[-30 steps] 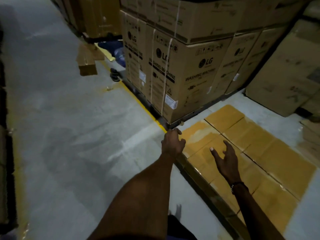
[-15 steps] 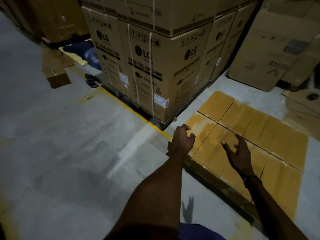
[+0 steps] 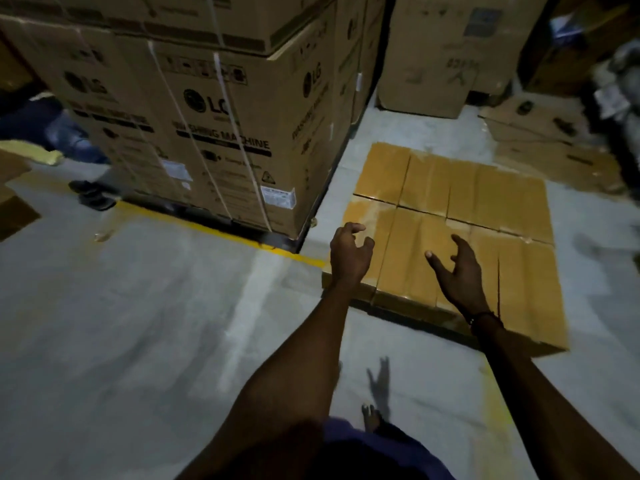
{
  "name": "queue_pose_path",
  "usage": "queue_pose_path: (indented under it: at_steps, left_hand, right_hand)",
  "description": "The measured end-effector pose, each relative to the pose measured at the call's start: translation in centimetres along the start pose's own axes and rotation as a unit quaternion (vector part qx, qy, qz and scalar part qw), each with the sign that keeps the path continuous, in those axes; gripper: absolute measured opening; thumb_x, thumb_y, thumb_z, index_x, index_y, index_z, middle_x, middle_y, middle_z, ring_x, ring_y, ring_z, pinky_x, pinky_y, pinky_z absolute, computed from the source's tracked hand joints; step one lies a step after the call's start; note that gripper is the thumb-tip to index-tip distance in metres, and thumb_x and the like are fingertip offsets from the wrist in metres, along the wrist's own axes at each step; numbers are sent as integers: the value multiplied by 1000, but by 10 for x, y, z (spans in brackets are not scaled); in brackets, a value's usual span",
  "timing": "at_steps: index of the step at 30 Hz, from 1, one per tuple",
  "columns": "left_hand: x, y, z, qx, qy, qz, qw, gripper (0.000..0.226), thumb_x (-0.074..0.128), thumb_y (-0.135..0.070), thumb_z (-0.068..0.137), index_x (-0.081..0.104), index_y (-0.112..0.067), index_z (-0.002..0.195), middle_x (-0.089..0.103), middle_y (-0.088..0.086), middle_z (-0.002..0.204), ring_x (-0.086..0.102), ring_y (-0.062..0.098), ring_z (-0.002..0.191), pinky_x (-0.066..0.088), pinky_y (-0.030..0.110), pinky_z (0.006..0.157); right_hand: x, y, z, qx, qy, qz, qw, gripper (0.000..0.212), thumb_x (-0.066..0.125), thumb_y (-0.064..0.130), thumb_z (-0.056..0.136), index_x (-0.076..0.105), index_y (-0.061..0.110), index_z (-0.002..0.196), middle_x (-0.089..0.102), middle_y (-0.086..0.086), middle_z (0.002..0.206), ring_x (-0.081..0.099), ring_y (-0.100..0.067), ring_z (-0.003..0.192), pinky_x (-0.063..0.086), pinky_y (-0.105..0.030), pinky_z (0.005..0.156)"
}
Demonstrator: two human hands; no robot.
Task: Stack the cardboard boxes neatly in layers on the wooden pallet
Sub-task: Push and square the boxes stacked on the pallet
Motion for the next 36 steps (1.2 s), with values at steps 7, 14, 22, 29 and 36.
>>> queue_pose_path:
  at_steps: [7,14,22,29,36]
  left_hand:
    - [-37,48,25,19,79,-6,997,25,73,-11,90,67,-16,114,65,2,119,63,21,108,53,34,89]
    - [-13,110,59,75,168,86,979,28,72,-15,93,65,-17,120,63,4,123,61,22,113,47,31,87]
    - [103,244,110,121,258,182,941,36,73,-23,93,60,-24,127,57,1,130,55,24,122,48,42,96]
    - [237,414,151,214,290,254,897,47,73,-31,92,56,-25,136,52,4,143,49,29,131,44,52,104]
    - [326,543,184,320,289,357,829,75,73,-52,88,39,-32,152,35,3,159,31,28,146,27,57,114]
  right_hand:
    - [26,5,-25,53,-38,-35,997,77,68,49,95,36,14,155,40,-11,158,46,-34,137,44,-57,109]
    - [76,-29,-11,41,-4,-92,995,80,63,54,92,35,14,156,32,-13,163,30,-30,151,33,-51,120]
    - [169,-172,67,31,71,-152,985,80,77,41,89,37,20,155,23,-7,167,34,-36,145,36,-47,115]
    - [295,-342,136,-42,124,-236,963,91,82,41,84,32,24,158,16,-5,170,28,-39,148,38,-55,115]
    - [393,-449,185,-133,155,-280,938,103,81,57,78,24,32,160,3,1,172,14,-36,153,32,-65,115]
Point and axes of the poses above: each hand's wrist, its own z-axis towards the middle knuckle, its own x-axis out of the palm, y = z × x, the point moved 7 cm from there along z, towards the middle knuckle
